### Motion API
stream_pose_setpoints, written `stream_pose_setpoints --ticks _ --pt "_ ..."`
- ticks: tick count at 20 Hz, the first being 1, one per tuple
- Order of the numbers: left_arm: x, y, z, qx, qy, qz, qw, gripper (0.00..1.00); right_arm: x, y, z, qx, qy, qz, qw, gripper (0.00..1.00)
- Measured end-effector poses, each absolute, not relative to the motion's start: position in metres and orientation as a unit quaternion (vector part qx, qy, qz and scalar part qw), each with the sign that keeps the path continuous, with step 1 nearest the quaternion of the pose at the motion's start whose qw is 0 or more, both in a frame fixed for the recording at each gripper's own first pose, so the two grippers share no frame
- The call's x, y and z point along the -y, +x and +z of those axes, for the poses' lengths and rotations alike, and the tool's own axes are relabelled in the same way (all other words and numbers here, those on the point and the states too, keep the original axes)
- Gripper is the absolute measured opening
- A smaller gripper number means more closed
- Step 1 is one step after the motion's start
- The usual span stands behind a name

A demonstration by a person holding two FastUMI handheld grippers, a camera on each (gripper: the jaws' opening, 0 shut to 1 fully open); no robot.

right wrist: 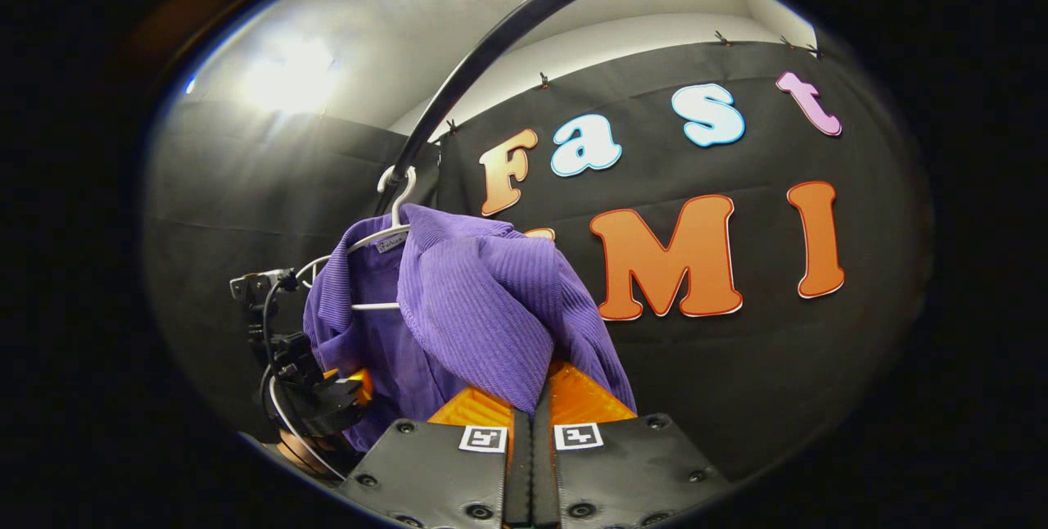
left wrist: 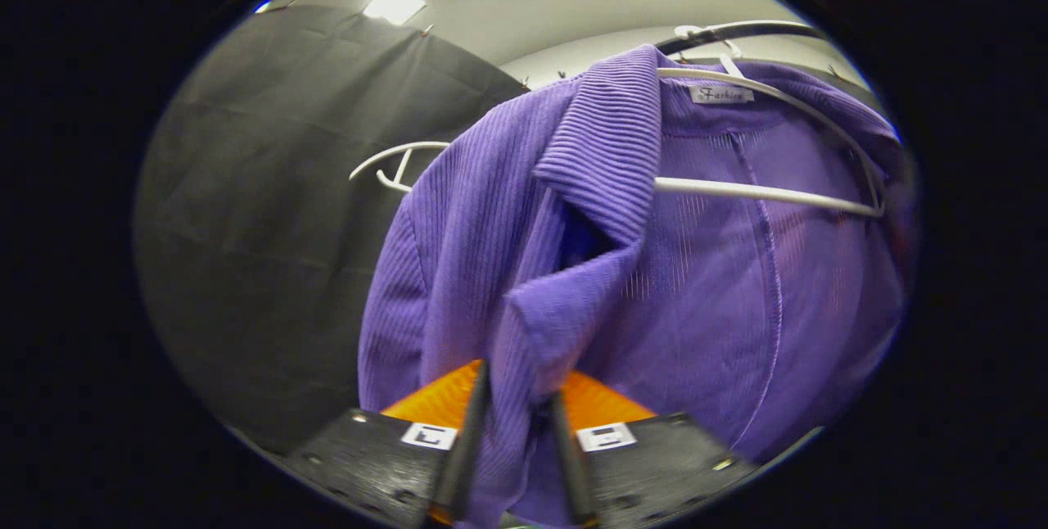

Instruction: Grasp the clothes on the hanger with both hands and then place them into the laundry hamper below.

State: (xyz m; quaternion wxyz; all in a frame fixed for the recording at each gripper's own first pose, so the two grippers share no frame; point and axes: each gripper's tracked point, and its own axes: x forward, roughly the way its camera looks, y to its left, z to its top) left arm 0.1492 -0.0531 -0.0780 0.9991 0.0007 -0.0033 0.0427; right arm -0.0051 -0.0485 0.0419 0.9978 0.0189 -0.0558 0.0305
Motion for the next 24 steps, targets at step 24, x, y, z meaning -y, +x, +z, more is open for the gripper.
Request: stream_pose_setpoints --ticks 24 --pt "-0.101 0.176 0.123 0.111 0.002 0.057 0.992 0.05 0.074 0.005 0.082 0.131 0.019 -0.042 0.990 0.08"
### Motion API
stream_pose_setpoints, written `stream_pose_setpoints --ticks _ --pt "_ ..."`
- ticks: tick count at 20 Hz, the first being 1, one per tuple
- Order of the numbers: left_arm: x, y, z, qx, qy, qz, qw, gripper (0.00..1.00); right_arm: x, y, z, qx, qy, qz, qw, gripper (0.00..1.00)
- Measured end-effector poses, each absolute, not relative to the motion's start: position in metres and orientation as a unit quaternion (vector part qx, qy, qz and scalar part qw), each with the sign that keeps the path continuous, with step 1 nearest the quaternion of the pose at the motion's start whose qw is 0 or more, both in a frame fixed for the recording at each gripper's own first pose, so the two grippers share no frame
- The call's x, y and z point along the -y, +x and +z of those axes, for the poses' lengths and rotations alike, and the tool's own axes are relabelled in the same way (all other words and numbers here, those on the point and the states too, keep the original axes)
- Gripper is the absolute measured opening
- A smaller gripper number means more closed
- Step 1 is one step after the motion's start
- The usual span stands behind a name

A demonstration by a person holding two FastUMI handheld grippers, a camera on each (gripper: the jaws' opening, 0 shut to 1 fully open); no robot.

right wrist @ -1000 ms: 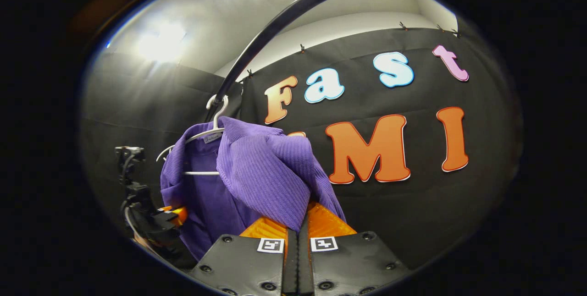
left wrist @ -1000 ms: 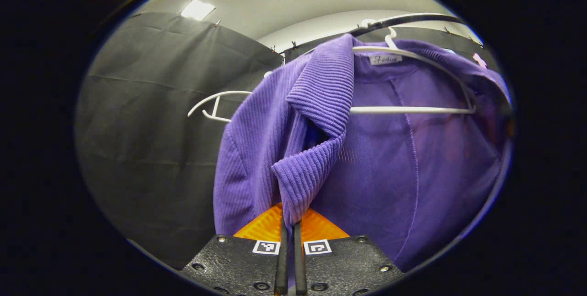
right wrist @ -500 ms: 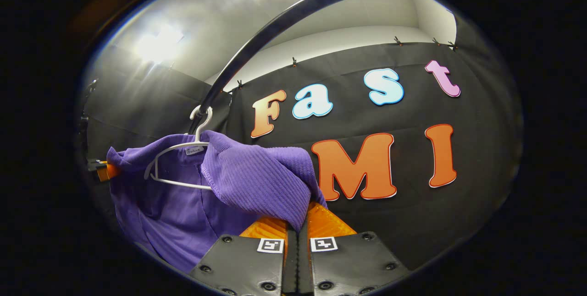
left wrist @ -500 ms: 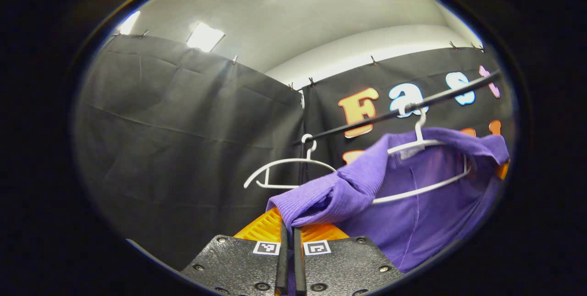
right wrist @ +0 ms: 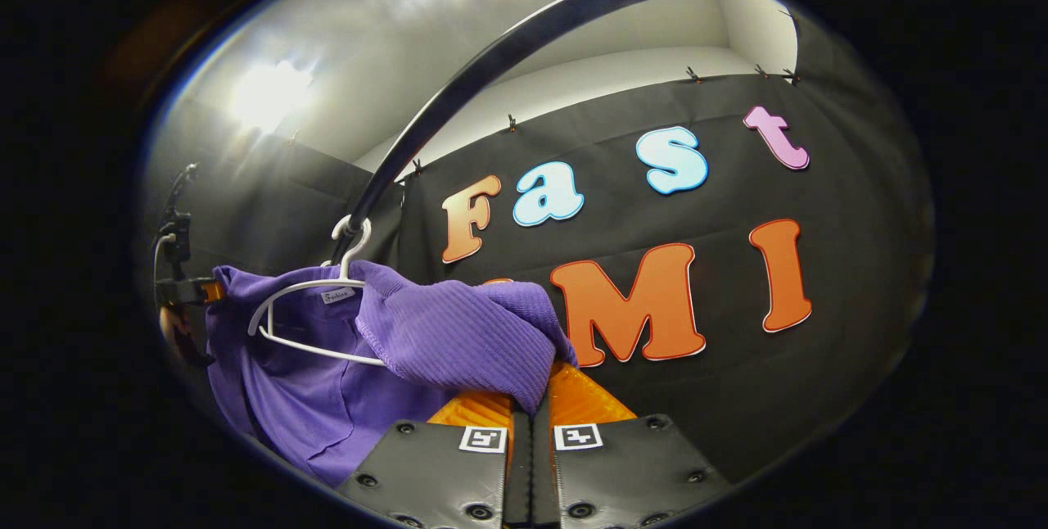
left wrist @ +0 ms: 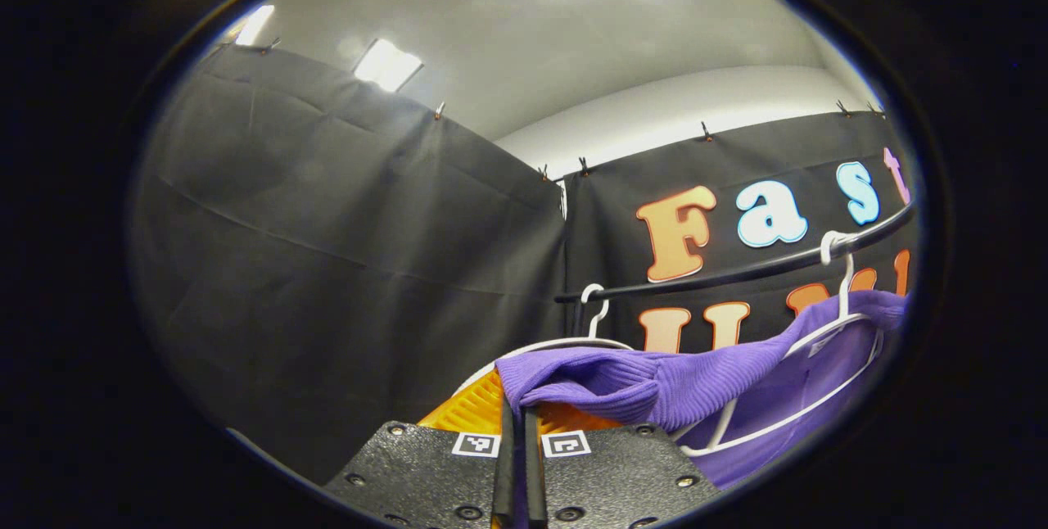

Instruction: Grasp the clothes on the hanger with both hands and then place them into the laundry hamper below.

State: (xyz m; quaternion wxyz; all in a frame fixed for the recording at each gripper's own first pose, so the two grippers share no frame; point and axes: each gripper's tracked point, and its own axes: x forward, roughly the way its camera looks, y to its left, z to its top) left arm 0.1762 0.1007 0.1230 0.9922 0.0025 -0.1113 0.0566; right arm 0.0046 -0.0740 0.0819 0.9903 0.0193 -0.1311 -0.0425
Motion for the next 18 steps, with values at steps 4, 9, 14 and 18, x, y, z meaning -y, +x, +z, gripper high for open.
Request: stream_pose_setpoints --ticks 4,9,14,18 --pt "-0.102 0.214 0.055 0.043 -0.030 0.044 0.998 0.06 0.073 0.000 0.085 0.133 0.013 -0.050 0.990 0.08" --pt "-0.075 0.234 -0.018 -0.020 -0.047 0.012 0.999 0.06 0.068 -0.003 0.084 0.132 0.002 -0.056 0.990 0.08" --pt "-0.051 0.226 -0.080 -0.075 -0.048 -0.012 0.996 0.06 0.068 0.003 0.091 0.139 -0.011 -0.062 0.988 0.08" --pt "-0.038 0.196 -0.086 -0.076 -0.038 -0.028 0.996 0.06 0.079 -0.001 0.098 0.148 -0.010 -0.086 0.985 0.08"
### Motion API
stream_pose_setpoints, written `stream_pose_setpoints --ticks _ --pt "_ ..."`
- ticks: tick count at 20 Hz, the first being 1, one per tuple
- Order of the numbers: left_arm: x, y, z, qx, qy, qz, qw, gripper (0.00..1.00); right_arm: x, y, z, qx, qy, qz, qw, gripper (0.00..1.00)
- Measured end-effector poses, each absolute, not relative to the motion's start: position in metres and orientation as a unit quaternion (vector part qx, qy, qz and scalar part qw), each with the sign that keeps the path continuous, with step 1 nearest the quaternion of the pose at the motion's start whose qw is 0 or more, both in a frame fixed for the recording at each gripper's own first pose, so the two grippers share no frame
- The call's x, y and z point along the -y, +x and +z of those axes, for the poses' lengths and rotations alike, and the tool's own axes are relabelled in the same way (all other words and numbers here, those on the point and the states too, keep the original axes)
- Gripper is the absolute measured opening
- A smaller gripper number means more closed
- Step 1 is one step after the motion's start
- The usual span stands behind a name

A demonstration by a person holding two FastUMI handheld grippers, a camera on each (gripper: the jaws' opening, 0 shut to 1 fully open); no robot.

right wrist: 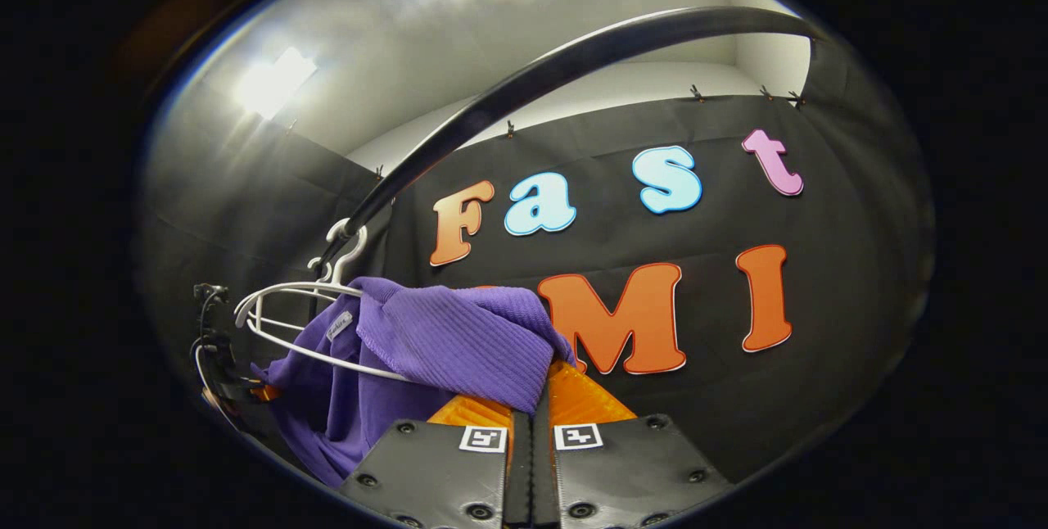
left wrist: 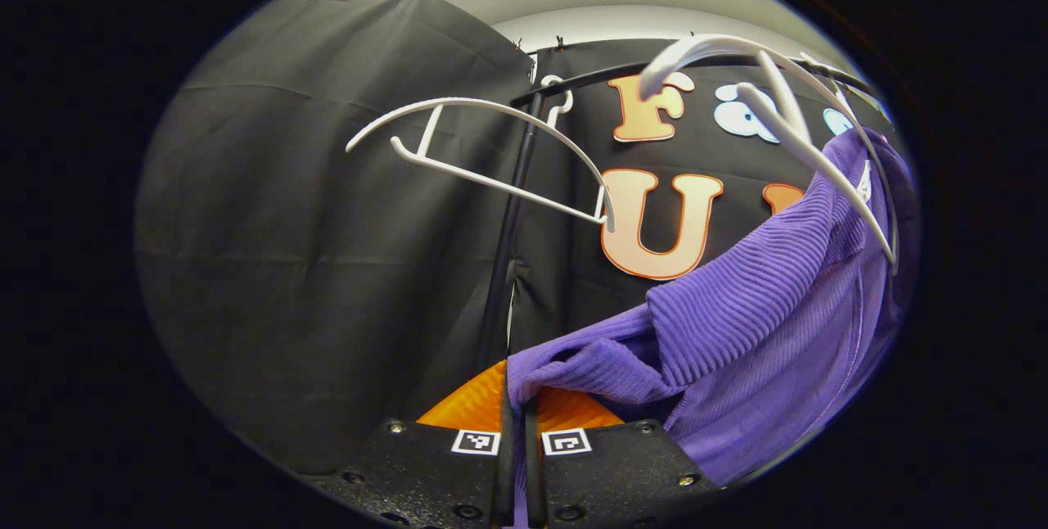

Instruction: Grasp the clothes on the hanger with both hands and then place them into the laundry hamper below.

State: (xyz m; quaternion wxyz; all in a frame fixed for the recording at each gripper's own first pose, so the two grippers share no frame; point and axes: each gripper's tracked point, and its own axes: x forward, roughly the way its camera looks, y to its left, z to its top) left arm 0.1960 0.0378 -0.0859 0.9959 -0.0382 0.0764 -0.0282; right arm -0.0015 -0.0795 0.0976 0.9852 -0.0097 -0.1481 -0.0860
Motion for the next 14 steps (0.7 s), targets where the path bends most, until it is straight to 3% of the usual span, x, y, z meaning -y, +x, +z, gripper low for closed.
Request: stream_pose_setpoints --ticks 3,9,12,14 --pt "-0.034 0.173 -0.080 -0.070 -0.035 -0.035 0.996 0.03 0.101 0.004 0.101 0.159 -0.003 -0.119 0.980 0.08" --pt "-0.023 0.138 -0.071 -0.063 -0.019 -0.050 0.997 0.08 0.149 0.034 0.090 0.143 0.002 -0.168 0.975 0.08" --pt "-0.016 0.128 -0.075 -0.069 -0.014 -0.058 0.996 0.03 0.167 0.056 0.071 0.121 0.022 -0.178 0.976 0.08" --pt "-0.014 0.123 -0.085 -0.078 -0.010 -0.060 0.995 0.08 0.180 0.068 0.050 0.106 0.028 -0.187 0.976 0.08"
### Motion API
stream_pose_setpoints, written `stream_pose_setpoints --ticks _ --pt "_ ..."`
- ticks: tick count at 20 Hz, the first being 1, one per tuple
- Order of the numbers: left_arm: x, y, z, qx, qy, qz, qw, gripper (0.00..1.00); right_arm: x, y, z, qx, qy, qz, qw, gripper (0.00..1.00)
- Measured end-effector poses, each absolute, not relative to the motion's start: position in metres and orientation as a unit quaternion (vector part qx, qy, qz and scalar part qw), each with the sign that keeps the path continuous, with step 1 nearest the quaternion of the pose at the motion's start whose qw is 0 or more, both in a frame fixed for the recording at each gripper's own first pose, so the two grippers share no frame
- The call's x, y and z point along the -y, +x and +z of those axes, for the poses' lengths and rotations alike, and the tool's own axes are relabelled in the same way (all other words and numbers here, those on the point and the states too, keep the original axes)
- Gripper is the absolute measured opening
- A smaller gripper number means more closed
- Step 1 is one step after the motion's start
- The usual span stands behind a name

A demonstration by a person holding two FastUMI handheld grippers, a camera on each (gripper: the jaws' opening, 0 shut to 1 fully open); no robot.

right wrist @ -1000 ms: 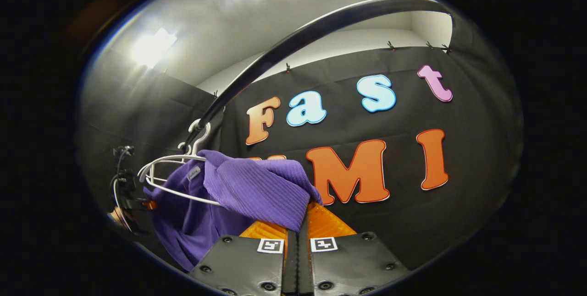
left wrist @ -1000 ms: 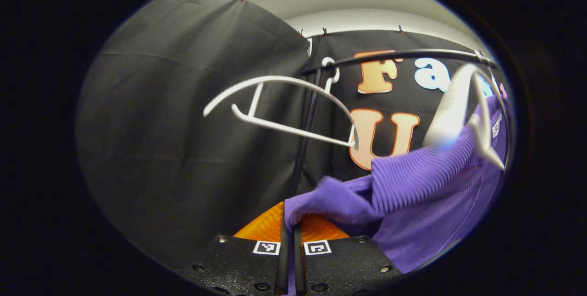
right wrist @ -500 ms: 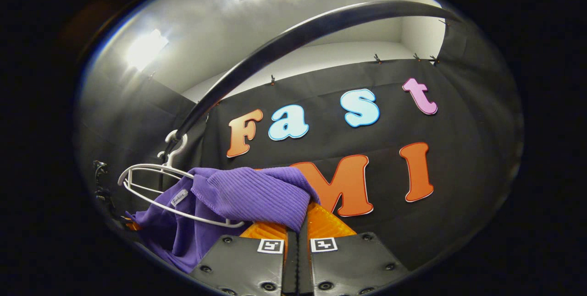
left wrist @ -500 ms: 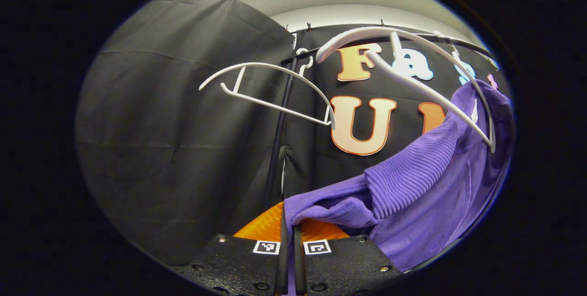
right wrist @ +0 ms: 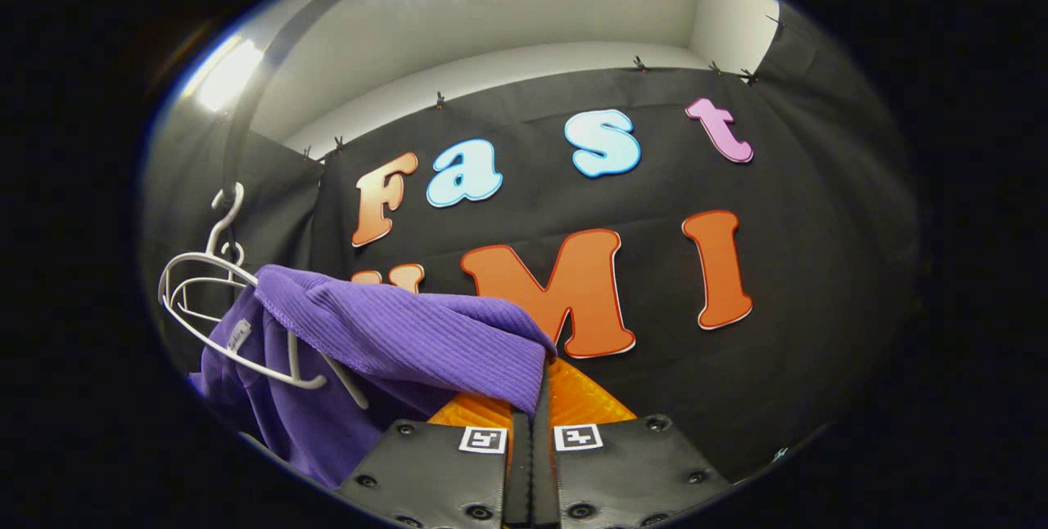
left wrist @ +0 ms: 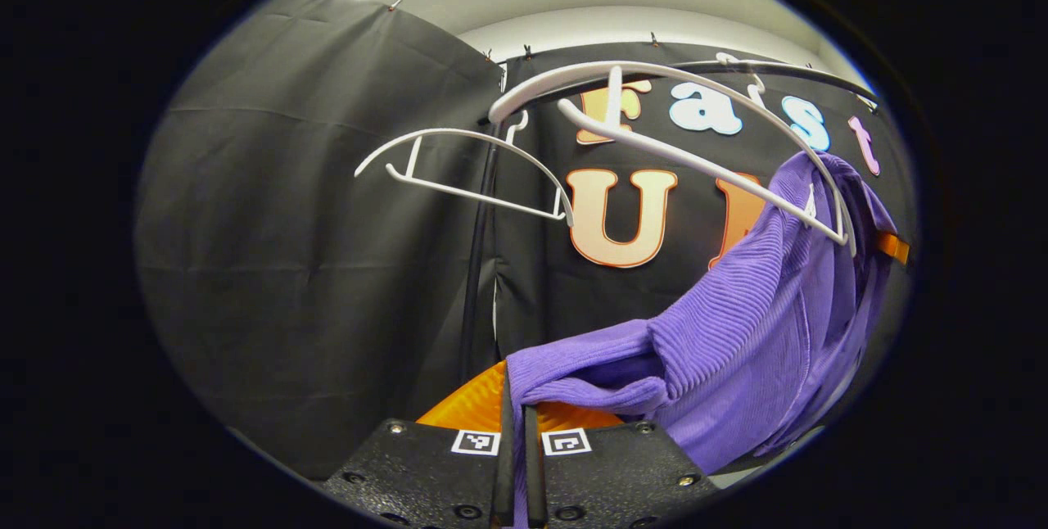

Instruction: Grasp the clothes on the hanger with both hands and then place them into the laundry hamper below.

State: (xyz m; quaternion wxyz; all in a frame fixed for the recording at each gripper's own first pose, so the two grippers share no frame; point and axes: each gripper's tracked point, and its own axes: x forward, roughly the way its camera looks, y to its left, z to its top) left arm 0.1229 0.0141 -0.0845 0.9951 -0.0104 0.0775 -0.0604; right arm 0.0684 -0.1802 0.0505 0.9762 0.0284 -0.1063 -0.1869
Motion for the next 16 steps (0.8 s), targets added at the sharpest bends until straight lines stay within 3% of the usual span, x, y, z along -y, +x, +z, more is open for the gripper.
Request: stream_pose_setpoints --ticks 4,8,12,14,15,16 --pt "-0.004 0.115 -0.106 -0.105 -0.010 -0.067 0.992 0.08 0.209 0.089 0.001 0.051 0.022 -0.215 0.975 0.08" --pt "0.002 0.108 -0.112 -0.111 -0.004 -0.074 0.991 0.06 0.222 0.072 -0.013 0.039 0.028 -0.223 0.974 0.08" --pt "0.027 0.098 -0.104 -0.107 0.007 -0.105 0.989 0.06 0.204 0.050 -0.013 0.032 0.017 -0.202 0.979 0.07" --pt "0.045 0.094 -0.103 -0.108 0.018 -0.127 0.986 0.08 0.184 0.044 -0.012 0.025 0.021 -0.171 0.985 0.08" --pt "0.056 0.092 -0.105 -0.112 0.019 -0.139 0.984 0.03 0.172 0.043 -0.016 0.017 0.023 -0.153 0.988 0.08" --pt "0.071 0.090 -0.108 -0.117 0.017 -0.152 0.981 0.04 0.160 0.040 -0.023 0.007 0.027 -0.135 0.990 0.08"
